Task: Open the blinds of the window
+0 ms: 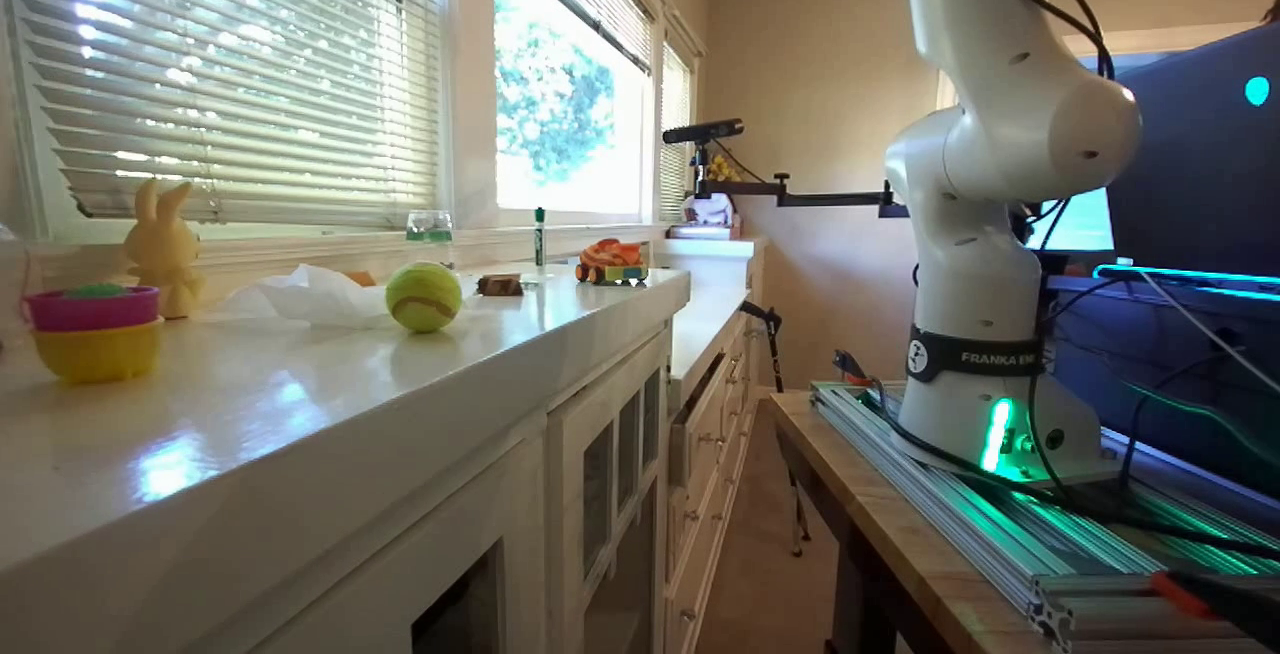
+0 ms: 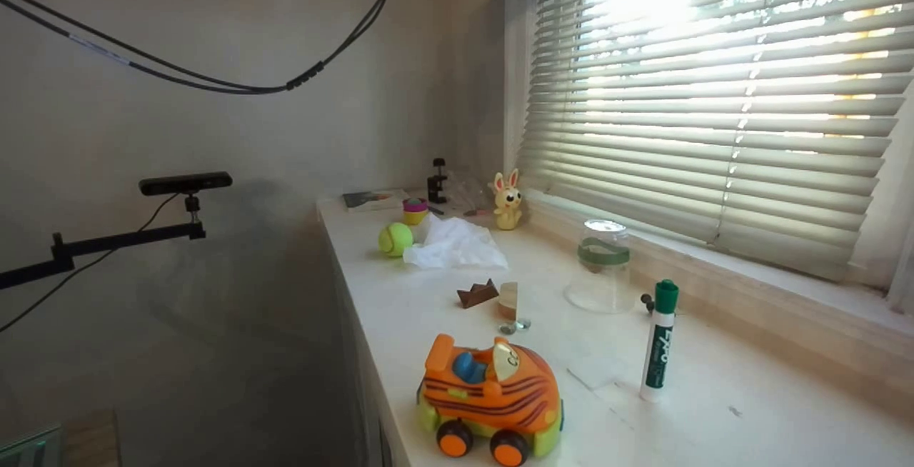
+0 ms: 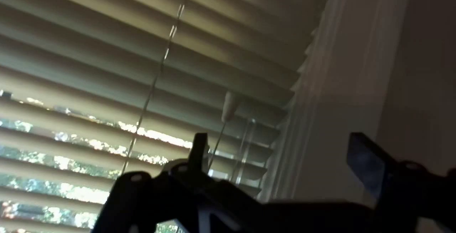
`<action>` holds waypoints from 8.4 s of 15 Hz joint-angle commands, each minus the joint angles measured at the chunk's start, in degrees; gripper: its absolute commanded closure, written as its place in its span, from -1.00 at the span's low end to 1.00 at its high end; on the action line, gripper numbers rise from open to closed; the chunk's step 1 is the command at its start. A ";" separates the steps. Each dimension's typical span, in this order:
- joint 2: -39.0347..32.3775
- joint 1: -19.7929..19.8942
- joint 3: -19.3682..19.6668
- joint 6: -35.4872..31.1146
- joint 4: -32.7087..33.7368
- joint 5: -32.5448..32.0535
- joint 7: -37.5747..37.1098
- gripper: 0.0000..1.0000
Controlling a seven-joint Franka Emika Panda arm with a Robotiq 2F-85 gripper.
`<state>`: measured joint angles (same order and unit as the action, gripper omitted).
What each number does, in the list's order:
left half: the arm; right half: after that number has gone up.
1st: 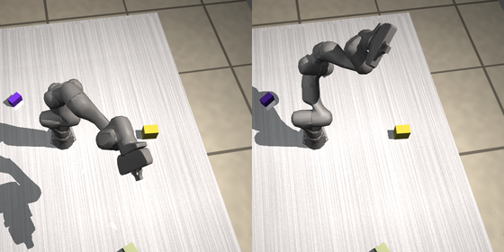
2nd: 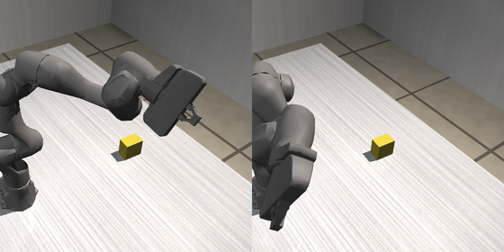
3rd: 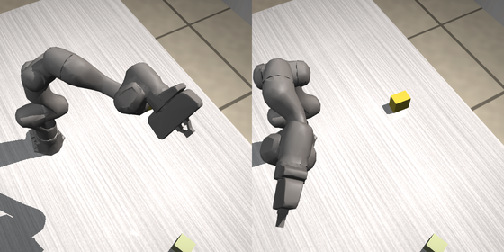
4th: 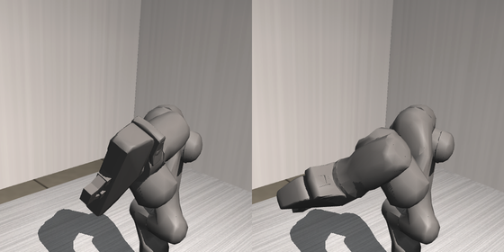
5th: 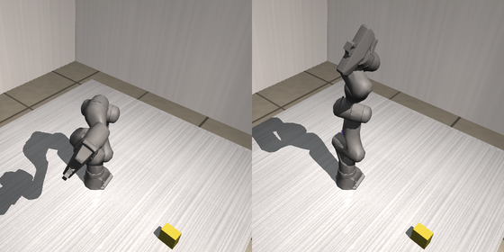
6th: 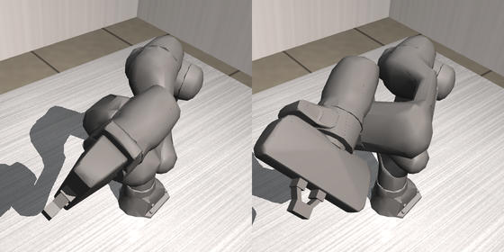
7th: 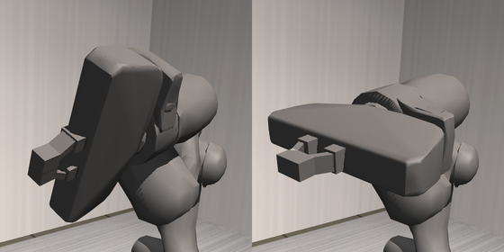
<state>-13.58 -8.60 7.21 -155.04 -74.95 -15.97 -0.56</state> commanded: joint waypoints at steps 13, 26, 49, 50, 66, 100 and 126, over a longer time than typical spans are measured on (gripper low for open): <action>4.89 -0.25 5.57 -3.81 -4.63 -5.76 -5.57 -1.00; 3.00 -0.60 6.46 -9.49 -2.92 -4.13 -4.92 -1.00; -6.09 0.80 7.49 -18.91 5.25 -1.39 -4.26 -1.00; -6.49 0.88 7.37 -18.85 5.69 -1.24 -4.24 -1.00; -12.60 2.58 7.34 -18.55 12.82 -0.85 -4.75 -1.00; -10.38 -0.53 8.79 -13.39 12.47 -2.76 -8.19 -1.00; -9.41 -0.90 8.72 -11.77 9.94 -2.38 -7.79 0.95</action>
<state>-24.19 -8.87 15.48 -167.44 -63.96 -18.18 -7.17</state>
